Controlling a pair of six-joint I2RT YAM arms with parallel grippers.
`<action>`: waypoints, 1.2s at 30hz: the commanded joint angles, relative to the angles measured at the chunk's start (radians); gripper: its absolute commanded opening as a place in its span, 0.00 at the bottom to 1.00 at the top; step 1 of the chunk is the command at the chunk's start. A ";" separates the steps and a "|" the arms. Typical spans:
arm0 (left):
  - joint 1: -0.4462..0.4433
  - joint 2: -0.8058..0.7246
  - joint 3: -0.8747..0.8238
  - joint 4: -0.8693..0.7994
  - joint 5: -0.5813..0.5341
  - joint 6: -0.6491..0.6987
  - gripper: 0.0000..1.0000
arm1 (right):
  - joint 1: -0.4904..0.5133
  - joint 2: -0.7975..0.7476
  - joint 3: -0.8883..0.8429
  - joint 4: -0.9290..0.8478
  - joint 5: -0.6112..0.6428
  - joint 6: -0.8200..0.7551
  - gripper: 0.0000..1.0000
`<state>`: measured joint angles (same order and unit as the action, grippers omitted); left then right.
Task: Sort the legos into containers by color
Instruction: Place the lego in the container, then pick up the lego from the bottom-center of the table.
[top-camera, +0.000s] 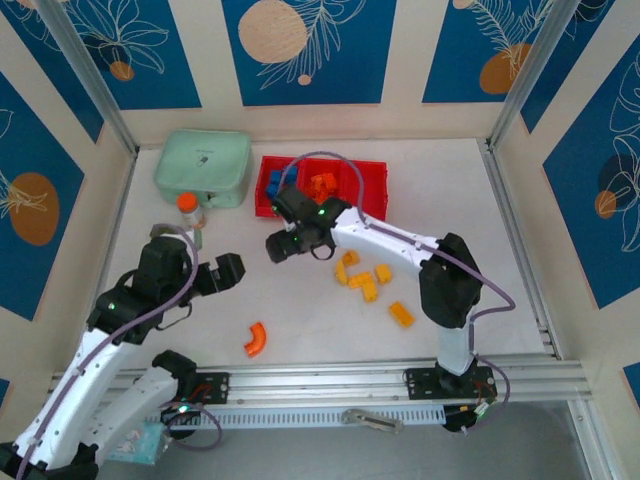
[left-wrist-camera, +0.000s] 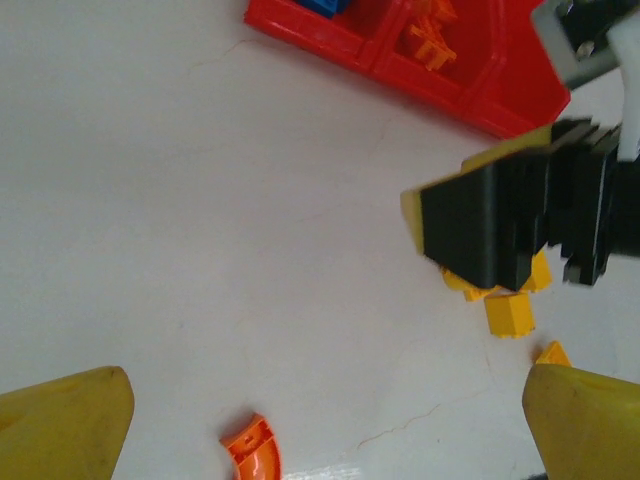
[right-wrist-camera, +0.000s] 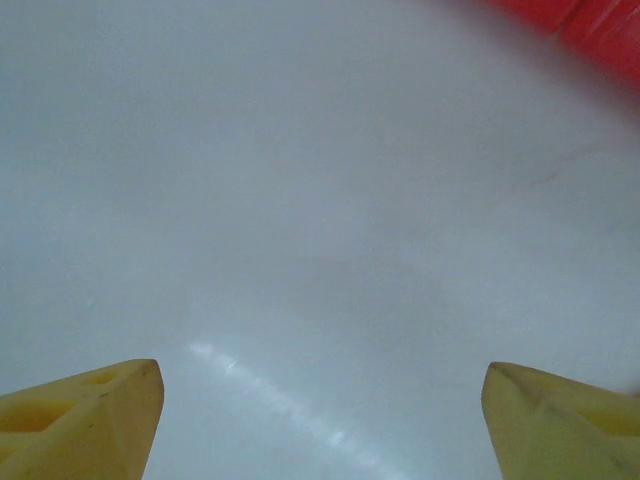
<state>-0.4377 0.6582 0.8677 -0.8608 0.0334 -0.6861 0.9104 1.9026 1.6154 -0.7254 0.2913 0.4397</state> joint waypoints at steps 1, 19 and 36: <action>0.014 -0.051 -0.034 -0.086 -0.033 -0.030 0.99 | 0.062 0.017 -0.012 -0.073 -0.017 0.160 0.84; 0.015 -0.236 -0.039 -0.255 -0.083 -0.103 0.99 | 0.306 0.230 0.092 -0.180 -0.077 0.508 0.82; 0.015 -0.286 -0.039 -0.289 -0.107 -0.131 0.99 | 0.342 0.352 0.196 -0.169 -0.153 0.436 0.61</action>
<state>-0.4339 0.3866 0.8322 -1.1263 -0.0544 -0.8013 1.2388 2.2353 1.7855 -0.8799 0.1810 0.8898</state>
